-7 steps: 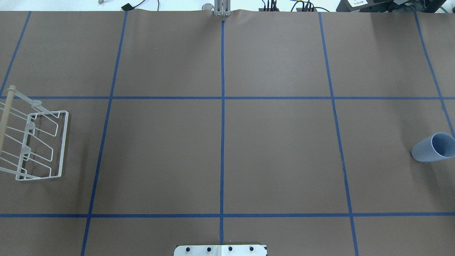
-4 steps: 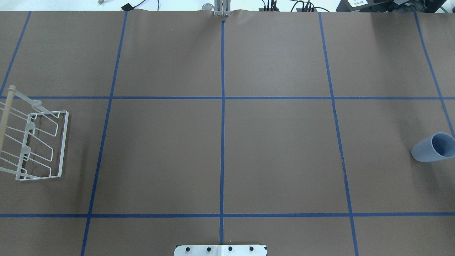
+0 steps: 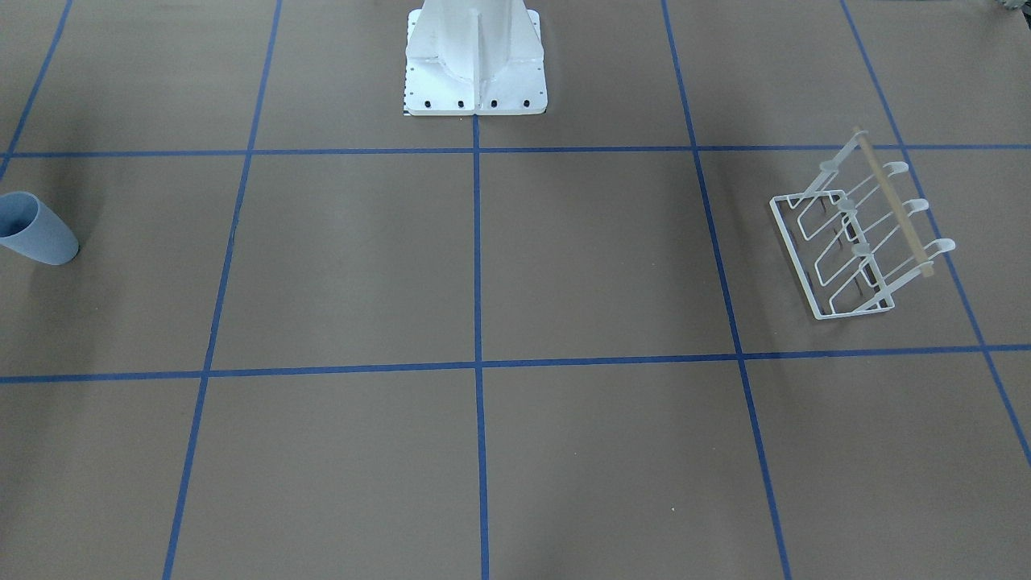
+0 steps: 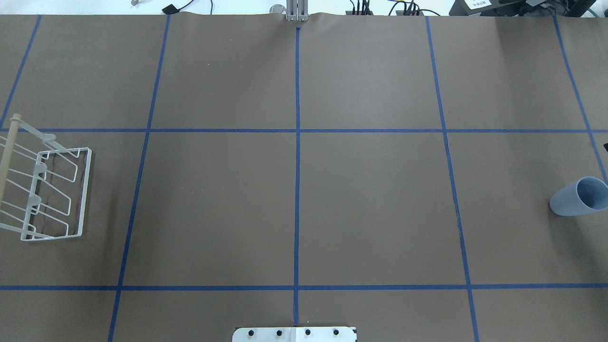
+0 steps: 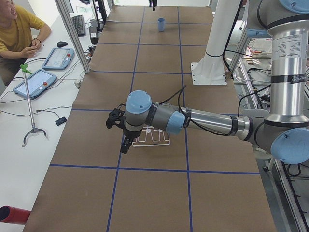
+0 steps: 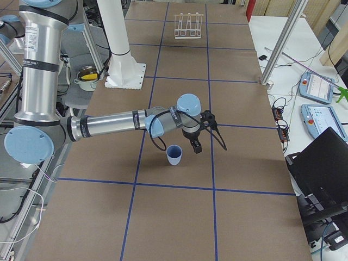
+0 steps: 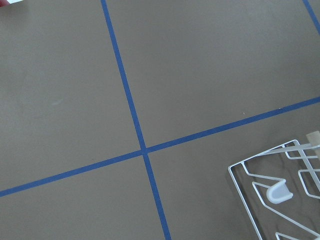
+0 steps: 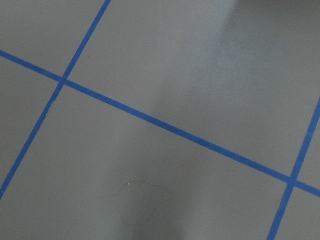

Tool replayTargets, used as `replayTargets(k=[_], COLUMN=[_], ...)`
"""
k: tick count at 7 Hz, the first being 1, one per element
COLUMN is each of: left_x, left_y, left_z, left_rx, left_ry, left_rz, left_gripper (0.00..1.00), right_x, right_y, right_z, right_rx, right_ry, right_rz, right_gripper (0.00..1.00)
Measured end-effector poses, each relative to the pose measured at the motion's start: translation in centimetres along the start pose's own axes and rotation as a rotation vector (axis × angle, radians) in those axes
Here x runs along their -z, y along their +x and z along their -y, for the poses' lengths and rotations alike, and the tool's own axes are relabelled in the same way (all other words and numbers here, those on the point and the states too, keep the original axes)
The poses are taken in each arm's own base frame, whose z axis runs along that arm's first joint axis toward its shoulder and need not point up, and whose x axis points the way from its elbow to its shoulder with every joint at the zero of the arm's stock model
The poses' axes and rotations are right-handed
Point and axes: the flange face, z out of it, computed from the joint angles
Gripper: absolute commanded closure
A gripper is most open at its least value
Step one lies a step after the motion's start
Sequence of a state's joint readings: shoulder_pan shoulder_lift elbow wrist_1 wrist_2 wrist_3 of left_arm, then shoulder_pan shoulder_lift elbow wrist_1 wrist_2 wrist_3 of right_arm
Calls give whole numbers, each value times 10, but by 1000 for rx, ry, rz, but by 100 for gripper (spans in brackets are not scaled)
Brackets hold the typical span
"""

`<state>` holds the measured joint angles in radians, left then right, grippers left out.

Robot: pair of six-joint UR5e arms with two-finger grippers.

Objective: Hang cup on cup holder
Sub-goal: 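Lower the right gripper toward the light blue cup lying on its side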

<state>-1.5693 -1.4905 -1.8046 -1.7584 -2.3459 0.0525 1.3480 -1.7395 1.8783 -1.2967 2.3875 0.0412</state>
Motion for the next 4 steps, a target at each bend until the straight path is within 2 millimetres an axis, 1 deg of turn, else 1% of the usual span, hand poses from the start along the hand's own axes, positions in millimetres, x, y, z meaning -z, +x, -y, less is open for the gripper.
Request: replayTargets(k=[1,2,3,4], left_x=[0,0,0,0], left_y=[0,0,0,0], left_z=[0,0,0,0], left_rx=[-2,-4,-7,-11], left_ry=[1,2,6,10], left_rz=[-1,-1,0,0], left_gripper=[1,1,1,1], right_x=[-8,-19,-30,-41], right_y=[-3,0,8,13], right_z=[-24,-44,-55,-60], right_rx=[-1,0,-6,-9], right_ry=[-24,-44,-66,-86], right_rz=[1,-5,-13,-27], right_gripper=[5,6,6,6])
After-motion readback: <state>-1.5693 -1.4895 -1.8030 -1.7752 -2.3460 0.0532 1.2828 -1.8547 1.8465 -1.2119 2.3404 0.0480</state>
